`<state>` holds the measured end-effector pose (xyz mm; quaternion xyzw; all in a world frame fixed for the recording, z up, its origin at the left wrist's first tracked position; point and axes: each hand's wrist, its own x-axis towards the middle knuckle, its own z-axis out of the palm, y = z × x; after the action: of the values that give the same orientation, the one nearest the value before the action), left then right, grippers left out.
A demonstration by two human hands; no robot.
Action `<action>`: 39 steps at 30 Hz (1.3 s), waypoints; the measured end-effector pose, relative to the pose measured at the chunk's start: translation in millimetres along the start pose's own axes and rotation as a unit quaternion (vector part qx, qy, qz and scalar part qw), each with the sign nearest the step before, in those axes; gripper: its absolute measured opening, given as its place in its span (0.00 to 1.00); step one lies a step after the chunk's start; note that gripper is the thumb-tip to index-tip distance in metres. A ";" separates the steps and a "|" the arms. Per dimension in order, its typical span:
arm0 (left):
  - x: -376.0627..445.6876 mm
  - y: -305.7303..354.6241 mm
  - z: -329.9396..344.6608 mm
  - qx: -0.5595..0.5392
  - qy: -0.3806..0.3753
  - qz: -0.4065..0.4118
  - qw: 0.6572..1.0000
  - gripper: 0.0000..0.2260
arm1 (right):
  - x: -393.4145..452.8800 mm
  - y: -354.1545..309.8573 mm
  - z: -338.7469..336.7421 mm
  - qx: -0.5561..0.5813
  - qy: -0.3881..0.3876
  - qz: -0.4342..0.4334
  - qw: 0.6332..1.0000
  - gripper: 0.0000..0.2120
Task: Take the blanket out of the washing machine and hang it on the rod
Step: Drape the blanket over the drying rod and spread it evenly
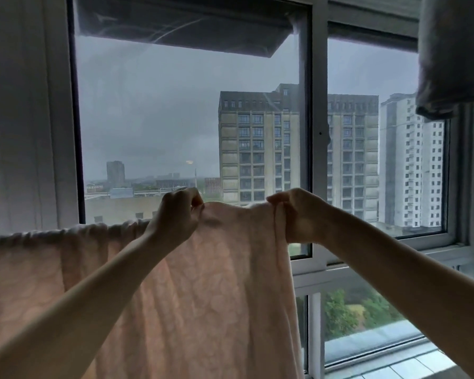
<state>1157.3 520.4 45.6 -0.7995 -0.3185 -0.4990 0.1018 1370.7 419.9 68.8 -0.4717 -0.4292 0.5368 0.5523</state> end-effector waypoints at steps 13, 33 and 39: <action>-5.4 -22.3 -14.4 0.090 0.026 -0.063 0.994 0.02 | -5.0 -22.5 -46.5 -0.191 0.261 -0.113 0.940 0.11; -9.8 -19.9 -15.7 0.116 -0.071 -0.059 0.989 0.03 | 18.7 -14.8 -36.9 -0.277 0.227 -0.142 0.923 0.18; -23.9 2.5 -6.7 0.169 -0.047 -0.039 0.984 0.05 | 23.4 4.5 -28.6 -0.326 0.153 -0.096 0.928 0.10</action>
<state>1146.7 505.5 28.6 -0.7804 -0.4336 -0.4034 0.2007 1399.2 441.4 58.3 -0.6582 -0.5344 0.2332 0.4762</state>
